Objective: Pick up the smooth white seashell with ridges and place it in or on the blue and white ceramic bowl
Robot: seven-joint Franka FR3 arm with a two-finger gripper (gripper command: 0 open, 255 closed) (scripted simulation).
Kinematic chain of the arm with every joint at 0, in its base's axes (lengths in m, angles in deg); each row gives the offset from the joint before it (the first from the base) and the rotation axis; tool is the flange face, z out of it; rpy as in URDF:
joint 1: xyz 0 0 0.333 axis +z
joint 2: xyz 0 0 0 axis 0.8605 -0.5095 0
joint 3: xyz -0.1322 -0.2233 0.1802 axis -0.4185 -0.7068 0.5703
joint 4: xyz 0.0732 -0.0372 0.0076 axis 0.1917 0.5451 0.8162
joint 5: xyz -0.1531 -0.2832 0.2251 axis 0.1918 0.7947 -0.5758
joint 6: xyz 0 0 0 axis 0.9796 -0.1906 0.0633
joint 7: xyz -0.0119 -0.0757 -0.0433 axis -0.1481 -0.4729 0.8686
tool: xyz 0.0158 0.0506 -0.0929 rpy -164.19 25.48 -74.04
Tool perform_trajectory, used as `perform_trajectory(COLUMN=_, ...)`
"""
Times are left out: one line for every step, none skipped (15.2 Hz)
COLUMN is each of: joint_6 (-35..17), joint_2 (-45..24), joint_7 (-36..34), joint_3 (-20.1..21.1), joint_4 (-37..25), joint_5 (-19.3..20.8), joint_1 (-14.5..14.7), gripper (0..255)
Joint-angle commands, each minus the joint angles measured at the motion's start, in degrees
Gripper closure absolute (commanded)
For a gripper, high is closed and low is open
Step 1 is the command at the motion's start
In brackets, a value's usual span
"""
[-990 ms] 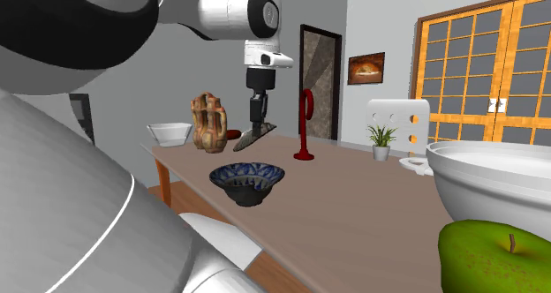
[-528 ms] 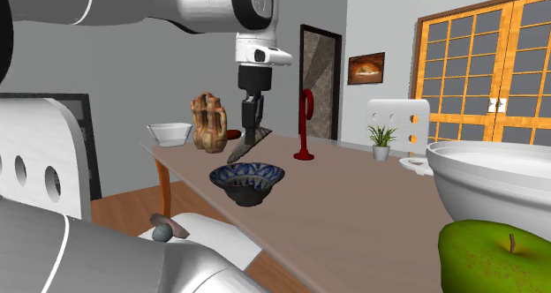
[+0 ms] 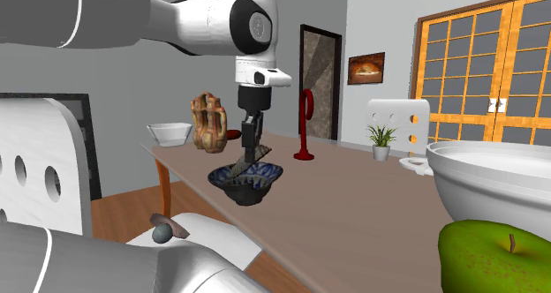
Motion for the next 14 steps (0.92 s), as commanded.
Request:
perform_trajectory(joint_6=-1.22, joint_2=0.62, joint_7=0.34, joint_3=0.20, joint_4=1.88, joint_5=-0.27, joint_1=0.15, gripper=255)
perform_trajectory(joint_6=-1.84, joint_2=0.88, joint_7=0.45, joint_3=0.37, joint_4=2.78, joint_5=-0.45, joint_1=0.24, gripper=255)
perform_trajectory(joint_6=-2.64, joint_2=1.20, joint_7=0.59, joint_3=0.59, joint_4=3.90, joint_5=-0.68, joint_1=0.35, gripper=255)
perform_trajectory(joint_6=-2.64, joint_2=1.20, joint_7=0.59, joint_3=0.59, joint_4=3.90, joint_5=-0.68, joint_1=0.35, gripper=255)
perform_trajectory(joint_6=-2.64, joint_2=1.20, joint_7=0.59, joint_3=0.59, joint_4=3.90, joint_5=-0.68, joint_1=0.35, gripper=255)
perform_trajectory(joint_6=-2.64, joint_2=1.20, joint_7=0.59, joint_3=0.59, joint_4=3.90, joint_5=-0.68, joint_1=0.35, gripper=255)
perform_trajectory(joint_6=-2.64, joint_2=1.20, joint_7=0.59, joint_3=0.59, joint_4=3.90, joint_5=-0.68, joint_1=0.35, gripper=255)
perform_trajectory(joint_6=-2.64, joint_2=1.20, joint_7=0.59, joint_3=0.59, joint_4=3.90, joint_5=-0.68, joint_1=0.35, gripper=255)
perform_trajectory(joint_6=-2.64, joint_2=1.20, joint_7=0.59, joint_3=0.59, joint_4=3.90, joint_5=-0.68, joint_1=0.35, gripper=255)
perform_trajectory(joint_6=-2.64, joint_2=1.20, joint_7=0.59, joint_3=0.59, joint_4=3.90, joint_5=-0.68, joint_1=0.36, gripper=255)
perform_trajectory(joint_6=-2.65, joint_2=1.20, joint_7=0.59, joint_3=0.59, joint_4=3.90, joint_5=-0.67, joint_1=0.36, gripper=255)
perform_trajectory(joint_6=-2.65, joint_2=1.20, joint_7=0.58, joint_3=0.59, joint_4=3.90, joint_5=-0.68, joint_1=0.36, gripper=0)
perform_trajectory(joint_6=-2.64, joint_2=1.21, joint_7=0.58, joint_3=0.59, joint_4=3.90, joint_5=-0.68, joint_1=0.36, gripper=0)
perform_trajectory(joint_6=-2.65, joint_2=1.20, joint_7=0.58, joint_3=0.59, joint_4=3.90, joint_5=-0.68, joint_1=0.36, gripper=0)
